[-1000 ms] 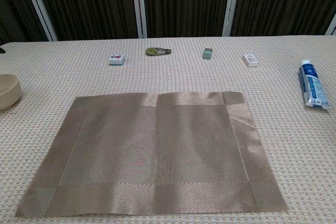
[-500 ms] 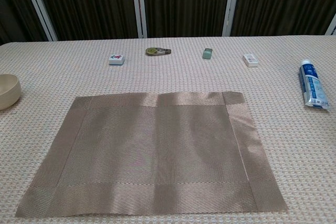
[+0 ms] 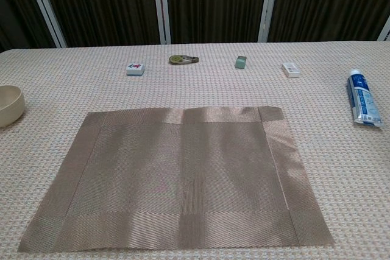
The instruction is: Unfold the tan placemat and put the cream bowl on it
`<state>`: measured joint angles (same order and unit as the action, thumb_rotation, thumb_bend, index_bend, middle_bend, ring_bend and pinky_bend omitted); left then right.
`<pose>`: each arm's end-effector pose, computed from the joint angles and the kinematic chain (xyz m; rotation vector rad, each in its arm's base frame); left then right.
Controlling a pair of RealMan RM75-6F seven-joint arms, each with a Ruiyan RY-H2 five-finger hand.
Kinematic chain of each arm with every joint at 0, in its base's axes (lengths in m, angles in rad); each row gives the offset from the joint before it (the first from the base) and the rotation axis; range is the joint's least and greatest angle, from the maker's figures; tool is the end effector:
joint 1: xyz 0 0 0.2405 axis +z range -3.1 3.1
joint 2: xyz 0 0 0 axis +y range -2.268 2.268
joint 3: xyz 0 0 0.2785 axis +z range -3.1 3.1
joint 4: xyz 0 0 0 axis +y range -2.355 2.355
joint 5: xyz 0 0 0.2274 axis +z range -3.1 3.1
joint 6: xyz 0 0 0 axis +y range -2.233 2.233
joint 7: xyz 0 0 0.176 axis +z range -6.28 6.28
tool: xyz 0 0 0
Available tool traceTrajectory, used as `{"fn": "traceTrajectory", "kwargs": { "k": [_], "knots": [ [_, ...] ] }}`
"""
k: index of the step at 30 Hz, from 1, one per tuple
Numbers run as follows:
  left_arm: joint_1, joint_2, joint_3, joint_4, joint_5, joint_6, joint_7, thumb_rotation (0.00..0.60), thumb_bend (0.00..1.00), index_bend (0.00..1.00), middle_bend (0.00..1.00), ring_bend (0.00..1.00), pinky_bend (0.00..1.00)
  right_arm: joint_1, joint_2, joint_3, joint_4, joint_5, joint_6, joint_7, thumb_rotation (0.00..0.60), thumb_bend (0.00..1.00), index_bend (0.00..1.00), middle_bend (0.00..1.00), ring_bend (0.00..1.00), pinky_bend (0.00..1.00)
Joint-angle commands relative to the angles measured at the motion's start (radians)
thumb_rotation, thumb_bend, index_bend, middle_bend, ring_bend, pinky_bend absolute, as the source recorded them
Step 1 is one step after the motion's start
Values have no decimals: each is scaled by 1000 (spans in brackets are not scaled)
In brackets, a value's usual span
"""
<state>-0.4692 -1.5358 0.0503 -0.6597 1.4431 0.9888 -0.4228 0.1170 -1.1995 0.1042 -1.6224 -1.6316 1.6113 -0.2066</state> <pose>-0.4311 0.3715 0.0688 -1.6275 -0.9765 -0.6225 -0.2864 -0.2324 0.1472 1.4148 -0.6069 1.0204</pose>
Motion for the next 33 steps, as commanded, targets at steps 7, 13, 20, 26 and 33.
{"fn": "traceTrajectory", "kwargs": {
  "k": [7, 13, 20, 26, 33],
  "knots": [
    [2, 4, -5, -3, 11, 8, -5, 600, 483, 623, 0, 0, 0, 1, -1, 0, -1, -2, -1, -2, 600, 0, 0, 0, 0, 0],
    [2, 40, -12, -64, 42, 85, -14, 600, 484, 637, 0, 0, 0, 1, 1, 0, -2, 0, -3, 2, 600, 0, 0, 0, 0, 0],
    [-15, 118, -15, -246, 123, 225, 15, 600, 488, 648, 0, 0, 0, 0, 5, 1, -8, -2, 2, 9, 600, 0, 0, 0, 0, 0],
    [-60, 190, -10, -506, 209, 269, 124, 600, 488, 652, 0, 0, 0, -2, 11, 3, -12, -1, 6, 18, 600, 0, 0, 0, 0, 0],
    [-152, 192, -15, -783, 235, 123, 336, 600, 489, 652, 0, 0, 0, -4, 17, 8, -10, 4, 9, 28, 600, 0, 0, 0, 0, 0]
  ]
}}
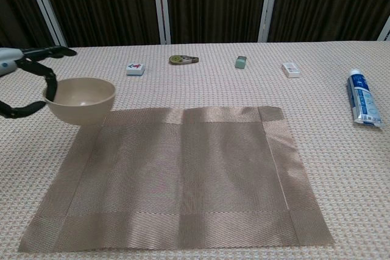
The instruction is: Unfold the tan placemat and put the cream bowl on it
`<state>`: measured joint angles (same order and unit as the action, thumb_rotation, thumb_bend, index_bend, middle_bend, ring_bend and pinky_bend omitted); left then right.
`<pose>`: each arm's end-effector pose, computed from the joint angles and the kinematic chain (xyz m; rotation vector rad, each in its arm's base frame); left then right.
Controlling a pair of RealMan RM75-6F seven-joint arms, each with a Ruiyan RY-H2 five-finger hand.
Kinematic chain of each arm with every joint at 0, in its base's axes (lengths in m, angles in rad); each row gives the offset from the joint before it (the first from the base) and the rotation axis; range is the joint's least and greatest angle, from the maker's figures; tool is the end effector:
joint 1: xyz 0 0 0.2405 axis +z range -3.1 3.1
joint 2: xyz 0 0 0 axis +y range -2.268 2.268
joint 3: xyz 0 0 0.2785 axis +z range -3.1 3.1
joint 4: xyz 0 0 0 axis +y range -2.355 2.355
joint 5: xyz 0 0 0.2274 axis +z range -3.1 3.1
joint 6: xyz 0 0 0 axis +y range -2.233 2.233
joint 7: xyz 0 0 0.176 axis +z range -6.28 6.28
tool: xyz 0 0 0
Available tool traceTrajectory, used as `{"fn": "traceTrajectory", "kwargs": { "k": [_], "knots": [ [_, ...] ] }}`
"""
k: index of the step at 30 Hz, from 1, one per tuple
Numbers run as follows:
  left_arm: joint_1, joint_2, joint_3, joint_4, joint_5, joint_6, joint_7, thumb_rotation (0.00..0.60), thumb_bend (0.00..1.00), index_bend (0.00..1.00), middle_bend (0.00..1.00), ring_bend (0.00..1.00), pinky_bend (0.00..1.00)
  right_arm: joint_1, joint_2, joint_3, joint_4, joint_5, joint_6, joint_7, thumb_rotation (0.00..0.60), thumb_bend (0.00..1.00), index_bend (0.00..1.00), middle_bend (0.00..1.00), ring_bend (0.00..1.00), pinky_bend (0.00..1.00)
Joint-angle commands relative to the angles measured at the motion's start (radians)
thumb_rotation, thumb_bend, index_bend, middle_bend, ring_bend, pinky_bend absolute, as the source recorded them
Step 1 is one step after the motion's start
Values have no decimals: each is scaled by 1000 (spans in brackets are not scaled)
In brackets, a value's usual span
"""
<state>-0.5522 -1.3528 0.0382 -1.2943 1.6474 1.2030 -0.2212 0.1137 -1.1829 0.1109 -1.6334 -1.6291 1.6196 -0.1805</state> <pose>-0.2605 0.3400 0.0330 -1.9540 -0.8618 -1.0620 -0.2857 -0.2324 0.1544 1.3988 -0.6152 1.0418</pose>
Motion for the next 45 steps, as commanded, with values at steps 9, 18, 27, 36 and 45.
{"fn": "traceTrajectory", "kwargs": {
  "k": [9, 18, 27, 36, 45],
  "knots": [
    [-131, -100, -11, -207, -6, -239, 288, 600, 489, 653, 0, 0, 0, -7, 10, 10, 6, 20, 8, 22, 600, 0, 0, 0, 0, 0],
    [-140, -208, -12, -159, -13, -252, 356, 600, 485, 650, 0, 0, 0, -13, 22, 16, 9, 29, 16, 44, 600, 0, 0, 0, 0, 0],
    [-121, -201, -6, -169, -16, -210, 376, 600, 0, 0, 0, 0, 0, -13, 23, 14, 4, 22, 17, 43, 600, 0, 0, 0, 0, 0],
    [-46, -82, -36, -264, -41, -54, 380, 600, 0, 0, 0, 0, 0, -18, 28, 14, -8, 14, 29, 39, 600, 0, 0, 0, 0, 0],
    [181, 44, -60, -356, -159, 265, 422, 600, 0, 0, 0, 0, 0, -30, 54, 6, -38, 12, 33, 33, 600, 0, 0, 0, 0, 0]
  ]
}}
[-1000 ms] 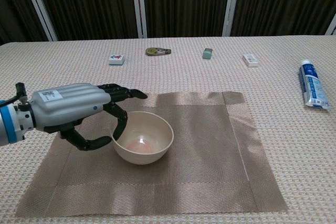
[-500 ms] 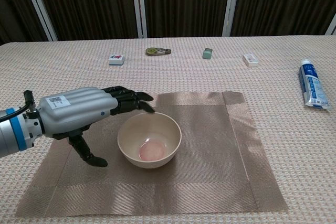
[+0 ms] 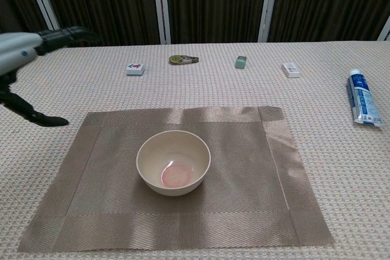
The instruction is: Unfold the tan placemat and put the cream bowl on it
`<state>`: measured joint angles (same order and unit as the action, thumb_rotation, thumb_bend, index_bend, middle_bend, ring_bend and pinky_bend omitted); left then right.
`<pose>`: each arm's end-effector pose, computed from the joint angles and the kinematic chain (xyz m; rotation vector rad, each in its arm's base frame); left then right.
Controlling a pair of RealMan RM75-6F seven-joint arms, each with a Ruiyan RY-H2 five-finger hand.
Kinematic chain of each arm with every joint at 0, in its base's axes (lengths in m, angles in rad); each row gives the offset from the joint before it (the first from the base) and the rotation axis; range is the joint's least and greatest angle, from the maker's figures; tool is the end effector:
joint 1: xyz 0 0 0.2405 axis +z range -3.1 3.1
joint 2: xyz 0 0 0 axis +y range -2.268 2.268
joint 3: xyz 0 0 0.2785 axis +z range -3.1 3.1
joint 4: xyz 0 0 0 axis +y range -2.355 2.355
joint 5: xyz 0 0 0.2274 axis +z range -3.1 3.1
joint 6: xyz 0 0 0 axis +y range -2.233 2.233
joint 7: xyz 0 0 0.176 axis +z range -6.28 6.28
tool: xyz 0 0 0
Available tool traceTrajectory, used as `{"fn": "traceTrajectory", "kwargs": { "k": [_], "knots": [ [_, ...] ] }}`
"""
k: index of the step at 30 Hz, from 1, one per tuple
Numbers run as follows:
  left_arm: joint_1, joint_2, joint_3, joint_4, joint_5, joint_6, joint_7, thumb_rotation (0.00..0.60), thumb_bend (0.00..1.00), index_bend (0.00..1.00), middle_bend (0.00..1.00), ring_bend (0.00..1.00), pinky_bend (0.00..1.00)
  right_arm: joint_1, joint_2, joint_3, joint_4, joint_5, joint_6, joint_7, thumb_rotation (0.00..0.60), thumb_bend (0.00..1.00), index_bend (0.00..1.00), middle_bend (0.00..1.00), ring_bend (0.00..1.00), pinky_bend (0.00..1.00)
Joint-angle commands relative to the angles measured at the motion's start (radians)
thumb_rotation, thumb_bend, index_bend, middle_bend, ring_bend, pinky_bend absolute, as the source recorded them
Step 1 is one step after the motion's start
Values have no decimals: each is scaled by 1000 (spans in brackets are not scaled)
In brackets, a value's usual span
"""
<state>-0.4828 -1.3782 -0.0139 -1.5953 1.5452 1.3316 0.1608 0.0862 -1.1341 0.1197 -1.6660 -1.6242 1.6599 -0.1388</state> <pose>-0.2043 0.3043 0.0316 -1.7907 -0.7767 -1.1552 -0.2867 -0.2244 0.1759 1.3492 -0.6189 1.0679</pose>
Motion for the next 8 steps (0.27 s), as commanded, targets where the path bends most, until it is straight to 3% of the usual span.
{"fn": "traceTrajectory", "kwargs": {
  "k": [1, 8],
  "knots": [
    [126, 77, -6, -65, -63, 153, 50, 600, 0, 0, 0, 0, 0, -2, 7, -4, -8, 11, -12, -12, 600, 0, 0, 0, 0, 0],
    [252, 144, 11, -172, -114, 289, 128, 600, 0, 0, 0, 0, 0, 1, 16, 7, -8, 49, -36, -62, 600, 0, 0, 0, 0, 0]
  ]
}}
